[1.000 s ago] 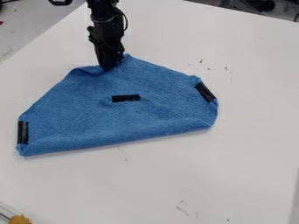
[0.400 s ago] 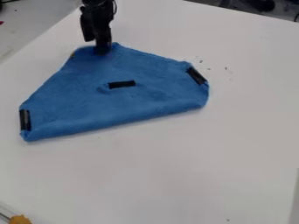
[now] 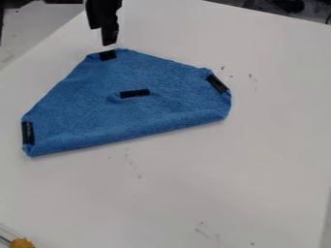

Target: Unfold the cloth from bottom right to top left

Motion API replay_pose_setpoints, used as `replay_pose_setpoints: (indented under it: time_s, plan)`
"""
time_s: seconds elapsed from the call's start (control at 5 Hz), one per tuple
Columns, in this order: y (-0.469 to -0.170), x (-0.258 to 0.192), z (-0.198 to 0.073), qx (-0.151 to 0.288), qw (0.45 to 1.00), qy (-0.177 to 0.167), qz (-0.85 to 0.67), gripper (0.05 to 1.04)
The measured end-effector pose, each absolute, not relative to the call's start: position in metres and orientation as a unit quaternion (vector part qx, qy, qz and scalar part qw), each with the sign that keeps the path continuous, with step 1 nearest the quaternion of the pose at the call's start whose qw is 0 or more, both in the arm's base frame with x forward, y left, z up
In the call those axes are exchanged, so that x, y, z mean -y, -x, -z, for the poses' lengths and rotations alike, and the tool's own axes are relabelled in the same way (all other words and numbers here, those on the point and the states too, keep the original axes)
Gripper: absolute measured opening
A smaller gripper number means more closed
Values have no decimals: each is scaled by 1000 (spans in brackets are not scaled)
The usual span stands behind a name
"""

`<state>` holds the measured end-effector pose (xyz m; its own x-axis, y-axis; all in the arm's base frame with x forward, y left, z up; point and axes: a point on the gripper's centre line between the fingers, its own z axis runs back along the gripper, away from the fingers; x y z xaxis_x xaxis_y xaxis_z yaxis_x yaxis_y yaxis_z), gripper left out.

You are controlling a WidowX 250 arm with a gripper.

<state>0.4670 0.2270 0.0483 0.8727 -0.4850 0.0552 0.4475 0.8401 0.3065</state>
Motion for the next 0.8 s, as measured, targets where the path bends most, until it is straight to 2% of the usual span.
replay_pose_setpoints:
  time_s: [0.2, 0.6, 0.8]
  plan:
    - [-448, -216, -24, 20, 970, -107, 216, 1001]
    - [-420, -156, -55, 6, 978, -107, 177, 998]
    - [-405, -129, -69, 17, 977, -131, 167, 998]
